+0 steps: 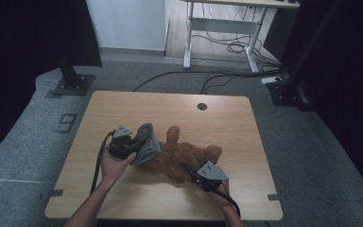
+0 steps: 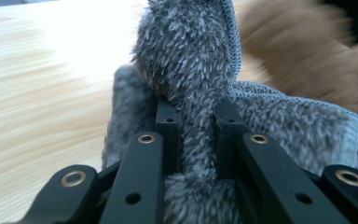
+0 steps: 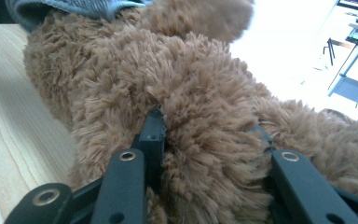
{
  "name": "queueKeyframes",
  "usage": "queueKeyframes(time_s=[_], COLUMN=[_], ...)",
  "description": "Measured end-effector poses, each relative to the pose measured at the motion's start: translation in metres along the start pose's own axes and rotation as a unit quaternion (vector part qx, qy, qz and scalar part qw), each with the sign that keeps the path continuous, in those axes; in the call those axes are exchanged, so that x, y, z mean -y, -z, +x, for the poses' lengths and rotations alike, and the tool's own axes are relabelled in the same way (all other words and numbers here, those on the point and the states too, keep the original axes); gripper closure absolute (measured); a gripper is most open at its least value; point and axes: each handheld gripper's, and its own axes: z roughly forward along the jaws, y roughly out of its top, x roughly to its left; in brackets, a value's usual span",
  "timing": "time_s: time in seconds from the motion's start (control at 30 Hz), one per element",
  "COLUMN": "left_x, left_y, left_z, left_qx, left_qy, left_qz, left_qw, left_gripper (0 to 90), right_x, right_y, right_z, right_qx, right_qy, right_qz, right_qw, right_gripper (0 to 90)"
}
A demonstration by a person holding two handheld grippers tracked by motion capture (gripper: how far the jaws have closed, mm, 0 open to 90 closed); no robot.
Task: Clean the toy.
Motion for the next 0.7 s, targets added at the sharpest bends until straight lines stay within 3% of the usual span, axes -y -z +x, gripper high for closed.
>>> queueKeyframes(time_s=[0.1,0.2,0.33,0.43,0.5,0.6,0.7], left_x=[0.006,0.003,-0.017,-0.036,-0.044,-0.042,-0.031], left_y=[0.002,0.006,0.006,-0.008,-0.022,-0.040,-0.045], left_z=[0.013,0.017,0.004,-0.015,-0.023,-0.028,-0.027], left_qx=[-0.001,0.010,0.022,0.031,0.035,0.042,0.048], left_qy=[0.021,0.031,0.014,-0.006,-0.009,-0.008,0.003], left_qz=[0.012,0.007,-0.006,-0.001,0.010,0.029,0.025], left_qw=[0.9997,0.9994,0.9996,0.9995,0.9993,0.9987,0.9985], left_gripper=[76.4,76.4,76.2,75.8,75.6,75.5,75.7], right_x=[0.000,0.000,0.001,0.001,0.001,0.001,0.001], right_y=[0.000,0.000,0.000,0.000,0.000,0.001,0.001], right_z=[0.000,0.000,-0.002,-0.002,-0.002,-0.003,-0.003], right_qx=[0.000,0.001,0.000,-0.001,-0.002,-0.003,-0.007], right_qy=[0.000,-0.001,-0.003,-0.001,0.000,-0.001,-0.002], right_qz=[-0.001,-0.001,-0.003,-0.003,-0.003,-0.003,-0.004], right_qw=[1.0000,1.0000,1.0000,1.0000,1.0000,1.0000,1.0000], right_gripper=[61.8,61.9,61.8,61.7,61.6,61.3,60.2])
